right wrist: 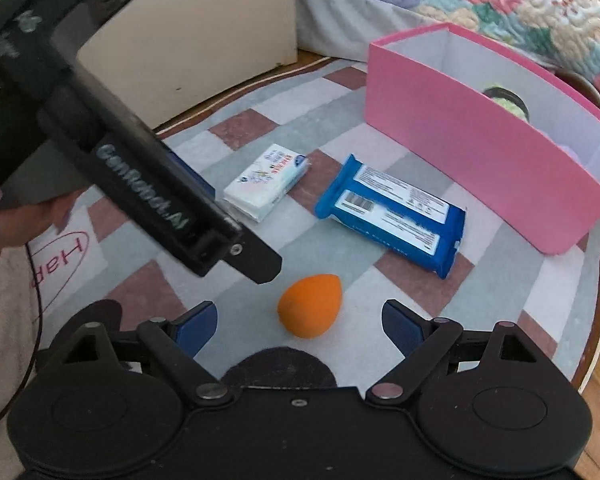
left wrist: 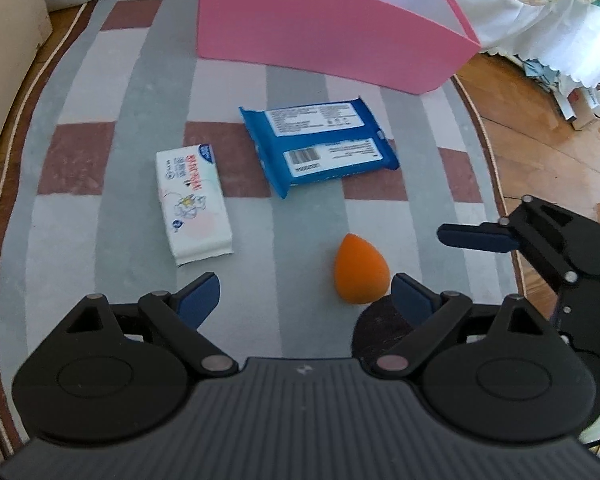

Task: Organize objects
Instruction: 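Withdraw the left tool from the box toward the orange sponge, then close the left tool on the orange sponge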

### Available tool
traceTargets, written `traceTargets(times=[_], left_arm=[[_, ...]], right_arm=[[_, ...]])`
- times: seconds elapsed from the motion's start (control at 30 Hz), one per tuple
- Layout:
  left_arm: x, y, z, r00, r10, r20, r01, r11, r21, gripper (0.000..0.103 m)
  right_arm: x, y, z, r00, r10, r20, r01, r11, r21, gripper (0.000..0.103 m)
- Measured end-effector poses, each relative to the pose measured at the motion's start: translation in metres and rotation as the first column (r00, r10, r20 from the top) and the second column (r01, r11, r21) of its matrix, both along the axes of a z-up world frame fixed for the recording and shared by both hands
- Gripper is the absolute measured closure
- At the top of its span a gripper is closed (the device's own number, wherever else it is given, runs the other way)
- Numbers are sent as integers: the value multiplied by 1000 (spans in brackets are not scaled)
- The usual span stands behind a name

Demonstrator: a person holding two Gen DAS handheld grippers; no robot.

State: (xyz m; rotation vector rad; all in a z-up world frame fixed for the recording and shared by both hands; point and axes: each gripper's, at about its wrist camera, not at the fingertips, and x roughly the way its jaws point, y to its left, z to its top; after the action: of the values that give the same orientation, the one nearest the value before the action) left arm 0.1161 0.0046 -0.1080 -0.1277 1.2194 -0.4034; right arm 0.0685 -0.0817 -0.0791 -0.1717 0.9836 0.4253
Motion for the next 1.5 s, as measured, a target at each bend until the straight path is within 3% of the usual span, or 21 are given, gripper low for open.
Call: traceTargets(times=[0.33, 0.4, 0.63, 0.8, 1.0, 1.17, 1.37, 1.5], left_arm=[[3, -6, -22, 998, 18, -55, -19, 999, -29, 28], [4, -6, -25, 998, 20, -66, -23, 998, -57, 38], [7, -9, -27, 998, 29, -58, -35, 994, -100, 49], [10, -7, -30, 996, 51, -73, -61, 989, -135, 65], [15, -1, -36, 991, 86, -107, -105, 976, -192, 68], [15, -5, -40, 989, 73, -126, -100, 970, -223, 68], [14, -7, -43, 989, 75, -130, -104, 966, -237, 68], [15, -9, -46, 986, 61, -155, -102, 957, -272, 79]], right_arm=[[-1, 12, -20, 999, 44, 15, -44, 999, -6, 11], [1, 13, -23, 999, 32, 23, -32, 999, -11, 12], [7, 13, -34, 1000, -1, 7, 1, 1000, -13, 17], [10, 9, -40, 999, -39, -11, 39, 999, -13, 24], [16, -3, -47, 990, -132, -58, 134, 990, 35, 48], [16, -8, -48, 987, -148, -64, 153, 985, 83, 60], [12, -8, -48, 987, -152, -46, 156, 984, 85, 61], [11, -8, -48, 987, -155, -43, 158, 984, 86, 62]])
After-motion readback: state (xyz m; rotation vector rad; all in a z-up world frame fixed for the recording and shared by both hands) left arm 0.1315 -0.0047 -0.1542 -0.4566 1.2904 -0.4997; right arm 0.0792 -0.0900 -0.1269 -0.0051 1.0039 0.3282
